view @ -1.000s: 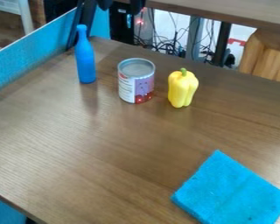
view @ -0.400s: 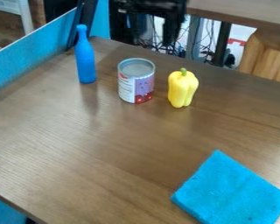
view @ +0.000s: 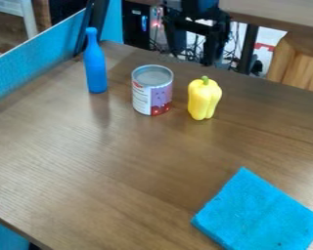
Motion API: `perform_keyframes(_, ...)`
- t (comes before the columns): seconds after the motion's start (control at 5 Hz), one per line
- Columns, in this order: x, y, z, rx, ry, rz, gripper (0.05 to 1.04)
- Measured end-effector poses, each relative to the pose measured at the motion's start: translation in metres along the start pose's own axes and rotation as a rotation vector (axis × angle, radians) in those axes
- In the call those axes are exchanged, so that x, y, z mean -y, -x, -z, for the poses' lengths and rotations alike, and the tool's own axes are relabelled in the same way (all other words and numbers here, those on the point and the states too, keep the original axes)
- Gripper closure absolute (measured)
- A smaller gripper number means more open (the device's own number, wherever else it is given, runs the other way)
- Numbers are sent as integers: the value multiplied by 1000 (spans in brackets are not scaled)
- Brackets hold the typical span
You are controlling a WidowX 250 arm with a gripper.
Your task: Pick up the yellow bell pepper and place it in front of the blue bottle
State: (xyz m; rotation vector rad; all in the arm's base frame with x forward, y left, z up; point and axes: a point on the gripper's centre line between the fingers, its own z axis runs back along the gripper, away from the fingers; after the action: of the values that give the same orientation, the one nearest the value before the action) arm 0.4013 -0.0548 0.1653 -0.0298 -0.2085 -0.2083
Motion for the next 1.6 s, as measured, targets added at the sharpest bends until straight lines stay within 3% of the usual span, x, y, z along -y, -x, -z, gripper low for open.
perform_keyframes(0.4, -1, -15, 32, 35, -3, -8, 77)
perform_keyframes(0.8, 8, -19, 44, 62, -34, 14, 98)
perform_keyframes(1.0, 6, -19, 47, 59, -50, 5, 208)
perform_keyframes(1.4, -1, -16, 55, 61, -93, 0, 775)
perform_keyframes(1.6, -3, -17, 54, 70, -108, 0, 925)
